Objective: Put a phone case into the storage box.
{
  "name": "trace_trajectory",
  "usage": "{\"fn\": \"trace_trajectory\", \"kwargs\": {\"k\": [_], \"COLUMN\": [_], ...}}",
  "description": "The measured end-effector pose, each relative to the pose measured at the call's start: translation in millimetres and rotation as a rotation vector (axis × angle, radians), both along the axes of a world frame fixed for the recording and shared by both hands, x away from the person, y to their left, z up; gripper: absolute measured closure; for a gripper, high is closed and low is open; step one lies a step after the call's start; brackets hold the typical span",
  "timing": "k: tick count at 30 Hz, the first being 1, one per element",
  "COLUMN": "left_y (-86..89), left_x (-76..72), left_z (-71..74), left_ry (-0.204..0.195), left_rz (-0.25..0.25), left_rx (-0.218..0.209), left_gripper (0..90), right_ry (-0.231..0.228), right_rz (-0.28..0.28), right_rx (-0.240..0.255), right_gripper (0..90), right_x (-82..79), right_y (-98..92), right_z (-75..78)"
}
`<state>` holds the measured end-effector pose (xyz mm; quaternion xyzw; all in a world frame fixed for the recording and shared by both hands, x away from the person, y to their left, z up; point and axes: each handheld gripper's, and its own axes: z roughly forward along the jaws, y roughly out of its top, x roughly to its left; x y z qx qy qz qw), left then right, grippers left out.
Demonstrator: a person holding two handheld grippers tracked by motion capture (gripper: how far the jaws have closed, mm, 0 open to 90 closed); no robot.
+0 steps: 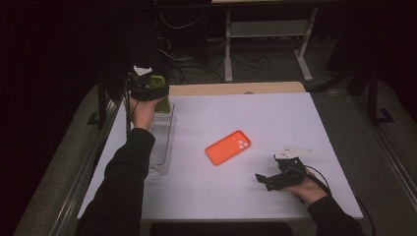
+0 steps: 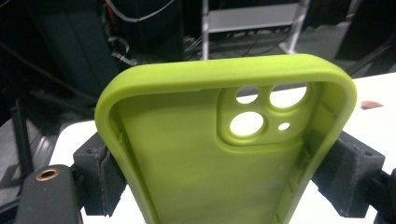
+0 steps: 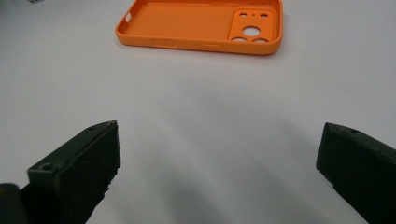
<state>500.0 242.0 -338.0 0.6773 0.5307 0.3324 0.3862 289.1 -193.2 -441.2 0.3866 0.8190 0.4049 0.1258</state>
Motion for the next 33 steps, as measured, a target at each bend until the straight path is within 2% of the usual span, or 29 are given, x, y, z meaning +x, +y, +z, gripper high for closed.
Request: {"fn": "trace_trajectory", "kwargs": {"k": [3,6,7,12,14,16,17,18,19,20,21,24,28,33], "left_y": [-0.9,-2.5,-2.0,-2.9,-1.9,-3.5,-2.0,-3.6,-3.2,-3.9,-5.4,-4.7,-7.1,-9.2], "left_x": [5.0,8.9,9.5,11.8,12.2,13.8,13.5,14.2,14.2,14.4,15.1,14.5,15.3,17.4], "left_z": [-8.5,-16.9,-18.9,-28.0,-30.6,-34.6,-35.6,-37.7,-38.5,-39.8,-41.3,-41.1,-42.2,-44.1], "left_ry": [0.027,0.024,0.034,0.051,0.063,0.059,0.078,0.076,0.088,0.087,0.076,0.092,0.085,0.083], "left_rz": [0.024,0.049,0.050,0.066,0.062,0.071,0.065,0.068,0.064,0.065,0.070,0.071,0.067,0.091], "left_rx": [0.028,-0.030,-0.023,-0.041,-0.021,-0.033,-0.007,-0.022,0.000,0.004,-0.010,0.032,0.055,0.051], "left_gripper": [15.2,15.2,15.1,14.9,14.9,14.8,14.7,14.7,14.6,14.6,14.5,14.2,13.8,12.7], "right_ry": [0.001,-0.001,-0.004,-0.005,-0.007,-0.006,-0.004,-0.002,-0.002,-0.001,-0.002,-0.004,-0.005,-0.006], "right_rz": [0.002,0.003,0.001,0.003,0.003,0.004,0.003,0.003,0.003,0.002,0.002,0.001,0.003,0.002], "right_rx": [0.004,0.006,0.006,0.007,0.007,0.007,0.008,0.006,0.006,0.008,0.008,0.011,0.011,0.011], "right_gripper": [0.0,0.0,0.0,0.0,0.0,0.0,0.0,0.0,0.0,0.0,0.0,0.0,0.0,0.0], "right_x": [-0.2,-0.6,-0.9,-0.6,-0.7,-0.8,-0.8,-0.8,-0.5,-0.5,-0.5,-0.6,-0.9,-0.8], "right_y": [0.1,0.0,-0.2,-0.9,-0.7,-0.6,-0.5,-0.3,-0.4,-0.5,-0.7,-1.0,-1.0,-1.2], "right_z": [0.2,0.6,0.7,1.0,1.0,1.1,1.0,0.9,0.8,0.9,1.0,1.5,1.6,1.9]}}
